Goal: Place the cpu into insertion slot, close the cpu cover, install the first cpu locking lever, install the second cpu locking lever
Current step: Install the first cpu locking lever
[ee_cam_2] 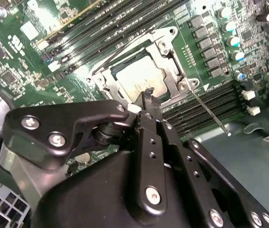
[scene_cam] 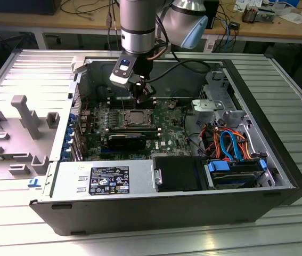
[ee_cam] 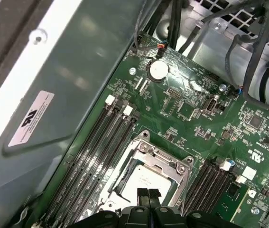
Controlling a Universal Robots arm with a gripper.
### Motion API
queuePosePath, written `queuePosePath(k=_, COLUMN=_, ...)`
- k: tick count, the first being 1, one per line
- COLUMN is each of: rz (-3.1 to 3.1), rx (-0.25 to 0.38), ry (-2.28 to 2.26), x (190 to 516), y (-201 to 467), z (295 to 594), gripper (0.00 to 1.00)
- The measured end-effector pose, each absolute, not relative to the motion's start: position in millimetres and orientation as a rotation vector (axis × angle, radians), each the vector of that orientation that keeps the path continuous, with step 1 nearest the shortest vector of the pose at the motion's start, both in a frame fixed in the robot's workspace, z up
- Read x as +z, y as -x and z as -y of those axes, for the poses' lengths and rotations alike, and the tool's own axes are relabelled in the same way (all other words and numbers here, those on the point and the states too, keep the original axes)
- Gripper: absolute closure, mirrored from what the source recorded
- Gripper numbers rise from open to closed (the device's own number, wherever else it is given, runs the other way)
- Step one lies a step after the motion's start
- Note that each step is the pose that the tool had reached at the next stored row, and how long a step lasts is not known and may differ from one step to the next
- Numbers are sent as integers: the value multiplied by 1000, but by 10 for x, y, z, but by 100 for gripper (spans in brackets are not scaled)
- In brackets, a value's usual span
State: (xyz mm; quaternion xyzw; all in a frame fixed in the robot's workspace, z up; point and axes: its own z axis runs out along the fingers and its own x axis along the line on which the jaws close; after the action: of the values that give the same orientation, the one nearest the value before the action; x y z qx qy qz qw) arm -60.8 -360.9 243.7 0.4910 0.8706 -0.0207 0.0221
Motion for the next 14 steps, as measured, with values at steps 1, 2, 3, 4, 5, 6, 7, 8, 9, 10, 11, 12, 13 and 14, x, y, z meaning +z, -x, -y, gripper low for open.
queuePosePath(k=1, rz=-2721, rx=-63, ry=-1477, x=2437, y=609, z=3609, gripper=89)
queuePosePath(k=2, rz=-2754, rx=-61, ry=-1413, x=2436, y=609, z=3609, gripper=89)
queuePosePath(k=3, rz=-2773, rx=-60, ry=-1375, x=2436, y=609, z=3609, gripper=89)
queuePosePath(k=4, rz=-2785, rx=-60, ry=-1350, x=2436, y=609, z=3609, gripper=89)
queuePosePath(k=5, rz=-2821, rx=-57, ry=-1269, x=2435, y=609, z=3609, gripper=89)
queuePosePath(k=6, rz=-2838, rx=-56, ry=-1230, x=2435, y=609, z=3609, gripper=89)
queuePosePath(k=7, rz=-2856, rx=-55, ry=-1186, x=2434, y=609, z=3609, gripper=89)
queuePosePath(k=8, rz=-2868, rx=-55, ry=-1156, x=2440, y=609, z=3609, gripper=89)
queuePosePath(k=9, rz=-2873, rx=-54, ry=-1141, x=2453, y=609, z=3608, gripper=89)
queuePosePath(k=10, rz=-2883, rx=-54, ry=-1117, x=2476, y=609, z=3607, gripper=89)
queuePosePath(k=11, rz=-2896, rx=-52, ry=-1081, x=2508, y=609, z=3607, gripper=89)
queuePosePath(k=12, rz=-2912, rx=-51, ry=-1034, x=2524, y=609, z=3607, gripper=89)
queuePosePath(k=13, rz=-2944, rx=-48, ry=-936, x=2525, y=609, z=3607, gripper=89)
queuePosePath(k=14, rz=-2963, rx=-47, ry=-873, x=2525, y=609, z=3607, gripper=89)
